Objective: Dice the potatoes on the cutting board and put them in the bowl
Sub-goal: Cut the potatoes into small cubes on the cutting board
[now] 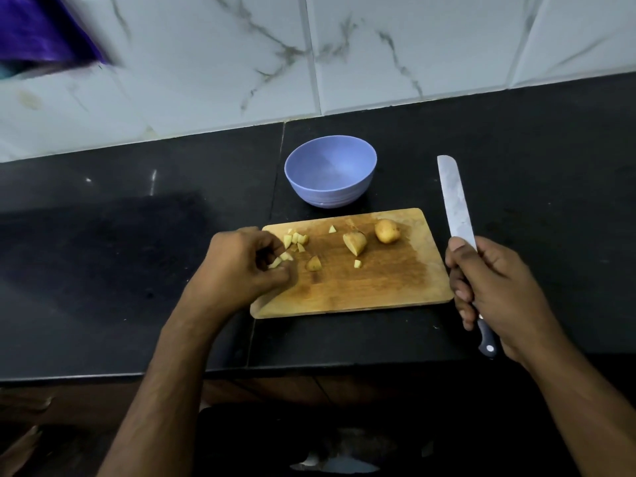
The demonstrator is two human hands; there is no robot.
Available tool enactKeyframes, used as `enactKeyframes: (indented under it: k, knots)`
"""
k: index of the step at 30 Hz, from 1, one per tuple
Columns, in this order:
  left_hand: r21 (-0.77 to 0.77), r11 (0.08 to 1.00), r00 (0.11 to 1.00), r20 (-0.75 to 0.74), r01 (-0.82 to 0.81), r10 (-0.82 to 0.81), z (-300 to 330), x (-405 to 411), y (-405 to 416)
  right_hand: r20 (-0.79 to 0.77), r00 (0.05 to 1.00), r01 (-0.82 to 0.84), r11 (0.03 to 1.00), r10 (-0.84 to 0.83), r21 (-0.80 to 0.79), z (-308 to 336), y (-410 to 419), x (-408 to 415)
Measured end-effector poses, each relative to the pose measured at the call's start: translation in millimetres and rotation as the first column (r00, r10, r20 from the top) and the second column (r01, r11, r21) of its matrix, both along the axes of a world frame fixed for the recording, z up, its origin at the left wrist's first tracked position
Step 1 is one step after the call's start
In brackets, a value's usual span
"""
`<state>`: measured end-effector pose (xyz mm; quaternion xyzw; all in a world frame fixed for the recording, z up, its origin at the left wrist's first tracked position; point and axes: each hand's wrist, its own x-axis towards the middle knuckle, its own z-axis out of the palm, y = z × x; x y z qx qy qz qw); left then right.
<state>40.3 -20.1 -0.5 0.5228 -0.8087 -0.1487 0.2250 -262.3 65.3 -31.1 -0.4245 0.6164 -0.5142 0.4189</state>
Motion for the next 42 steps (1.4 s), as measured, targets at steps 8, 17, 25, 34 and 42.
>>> enactKeyframes:
  k: [8, 17, 25, 34, 42]
  knots:
    - [-0.101, 0.995, 1.000, 0.017, 0.024, -0.023, -9.6, -28.5, -23.3, 0.015, 1.000, 0.004, 1.000, -0.004, -0.015, 0.1, 2.9, 1.1]
    - [-0.305, 0.949, 0.970, -0.243, -0.078, 0.002, -17.3, -16.1, -11.7, 0.005, 1.000, -0.004, 1.000, 0.005, -0.023, 0.5, 3.5, 0.8]
    - [-0.085, 0.985, 0.989, -0.021, -0.147, 0.146, -31.4, 14.7, -17.0, -0.013, 1.000, 0.001, 1.000, -0.001, -0.017, 0.6, 3.9, -0.2]
    - [-0.087, 0.991, 0.927, 0.354, -0.102, 0.127, -14.8, -4.2, -21.9, -0.015, 1.000, -0.001, 1.000, 0.000, -0.020, -0.2, 2.9, 0.8]
    - [-0.184, 0.980, 0.877, 0.456, -0.075, 0.152, -15.1, -12.9, -21.2, -0.009, 1.000, 0.002, 1.000, -0.002, -0.019, 0.0, 3.2, 1.5]
